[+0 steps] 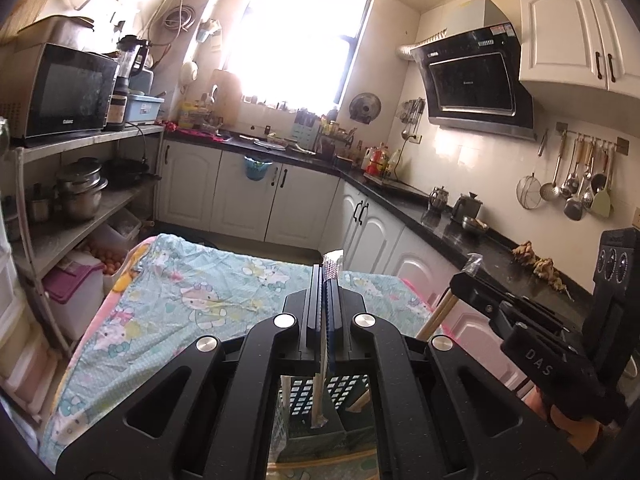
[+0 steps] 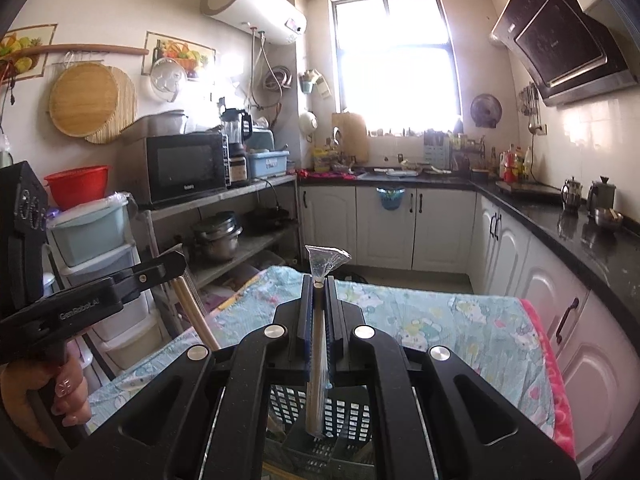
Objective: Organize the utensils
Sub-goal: 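Lower both held chopsticks into the basket slots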
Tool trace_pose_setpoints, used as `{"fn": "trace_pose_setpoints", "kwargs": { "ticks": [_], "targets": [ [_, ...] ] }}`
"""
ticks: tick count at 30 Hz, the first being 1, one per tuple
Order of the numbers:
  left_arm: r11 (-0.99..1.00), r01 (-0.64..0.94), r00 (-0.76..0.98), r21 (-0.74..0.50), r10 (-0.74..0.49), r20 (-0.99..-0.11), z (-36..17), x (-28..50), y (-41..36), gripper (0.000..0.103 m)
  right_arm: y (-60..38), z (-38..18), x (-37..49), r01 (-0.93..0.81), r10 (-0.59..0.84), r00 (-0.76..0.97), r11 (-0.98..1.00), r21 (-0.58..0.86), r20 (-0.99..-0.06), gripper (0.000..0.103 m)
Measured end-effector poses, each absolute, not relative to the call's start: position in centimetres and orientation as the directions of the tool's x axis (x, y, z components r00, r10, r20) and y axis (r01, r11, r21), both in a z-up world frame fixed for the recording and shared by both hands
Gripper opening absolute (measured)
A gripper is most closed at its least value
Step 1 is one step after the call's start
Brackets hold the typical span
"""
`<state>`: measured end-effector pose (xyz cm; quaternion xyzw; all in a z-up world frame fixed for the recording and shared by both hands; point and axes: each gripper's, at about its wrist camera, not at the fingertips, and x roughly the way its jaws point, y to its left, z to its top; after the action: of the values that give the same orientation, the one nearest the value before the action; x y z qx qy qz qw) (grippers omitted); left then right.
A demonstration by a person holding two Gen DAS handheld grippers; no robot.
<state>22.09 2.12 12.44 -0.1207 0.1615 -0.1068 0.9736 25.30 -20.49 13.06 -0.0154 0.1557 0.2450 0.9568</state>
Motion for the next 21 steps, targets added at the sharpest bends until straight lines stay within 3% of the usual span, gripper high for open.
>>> {"fn": "trace_pose_setpoints", "kwargs": {
  "ticks": [19,21],
  "targets": [
    [0.938,0.18,0.889,-0.297,-0.284,-0.359,8.8,23.9,1.8,0.0,-19.9,8.3,27.9,-0.418,0.409,0.81,0.905,0.075,-0.42,0.006],
    [0.937,0.177,0.885,-0.301,-0.285,-0.368,8.6,23.9,1.9,0.0,-20.0,8.2,27.9,-0.413,0.405,0.81,0.907,0.078,-0.425,0.012]
  ]
}}
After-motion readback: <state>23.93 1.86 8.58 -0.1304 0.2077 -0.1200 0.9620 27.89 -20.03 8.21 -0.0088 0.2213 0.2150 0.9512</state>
